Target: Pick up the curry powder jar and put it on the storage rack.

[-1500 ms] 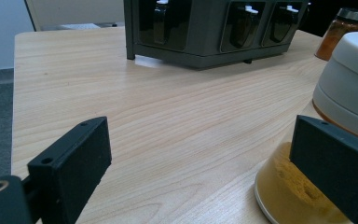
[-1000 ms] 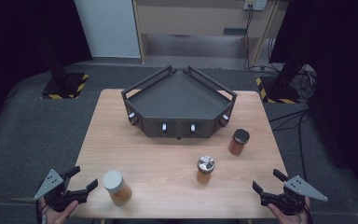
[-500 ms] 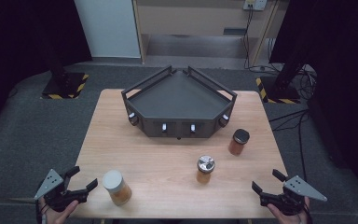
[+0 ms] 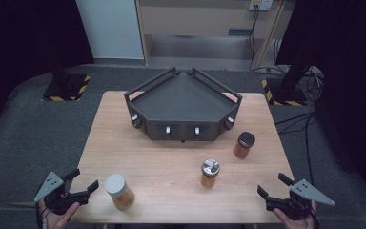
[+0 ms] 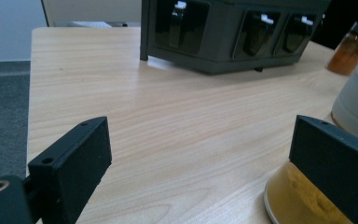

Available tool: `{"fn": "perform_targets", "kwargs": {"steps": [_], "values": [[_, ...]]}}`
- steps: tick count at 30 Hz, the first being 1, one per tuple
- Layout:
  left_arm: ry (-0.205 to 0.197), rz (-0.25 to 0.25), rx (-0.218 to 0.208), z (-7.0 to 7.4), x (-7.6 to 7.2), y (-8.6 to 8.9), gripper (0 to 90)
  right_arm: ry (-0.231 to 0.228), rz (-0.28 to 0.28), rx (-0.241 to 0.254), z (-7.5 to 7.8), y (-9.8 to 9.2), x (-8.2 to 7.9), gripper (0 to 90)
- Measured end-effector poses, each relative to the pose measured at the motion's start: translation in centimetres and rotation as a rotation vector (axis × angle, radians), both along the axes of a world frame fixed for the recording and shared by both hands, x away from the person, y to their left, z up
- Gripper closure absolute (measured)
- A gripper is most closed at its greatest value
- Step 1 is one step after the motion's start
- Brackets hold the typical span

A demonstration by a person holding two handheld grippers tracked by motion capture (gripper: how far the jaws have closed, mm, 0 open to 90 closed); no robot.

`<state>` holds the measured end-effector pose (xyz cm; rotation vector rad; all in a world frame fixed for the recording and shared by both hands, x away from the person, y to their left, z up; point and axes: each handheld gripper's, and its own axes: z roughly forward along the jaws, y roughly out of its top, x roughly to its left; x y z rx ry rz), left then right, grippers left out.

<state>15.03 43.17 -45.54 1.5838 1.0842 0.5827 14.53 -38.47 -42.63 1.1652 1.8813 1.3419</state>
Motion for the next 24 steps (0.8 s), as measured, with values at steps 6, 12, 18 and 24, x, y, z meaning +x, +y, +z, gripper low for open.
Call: {"fn": "perform_targets", "kwargs": {"steps": [6, 12, 18, 24], "values": [[0.010, 0.008, 0.004, 1.0, 0.4, 0.1, 4.4, -0.001, -0.002, -0.004, 0.0, 0.0, 0.0, 6.0], [0.005, -0.006, 0.018, 3.4, 1.2, 0.3, 4.1, 0.001, -0.003, -0.006, 0.0, 0.1, 0.0, 6.0], [-0.007, -0.041, 0.021, 5.9, 1.9, 0.6, 3.6, 0.003, -0.006, -0.007, 0.1, 0.1, -0.1, 6.0], [-0.007, -0.095, 0.008, 7.7, 2.6, 0.8, 3.6, 0.002, -0.008, -0.009, 0.1, 0.2, -0.1, 6.0]]}}
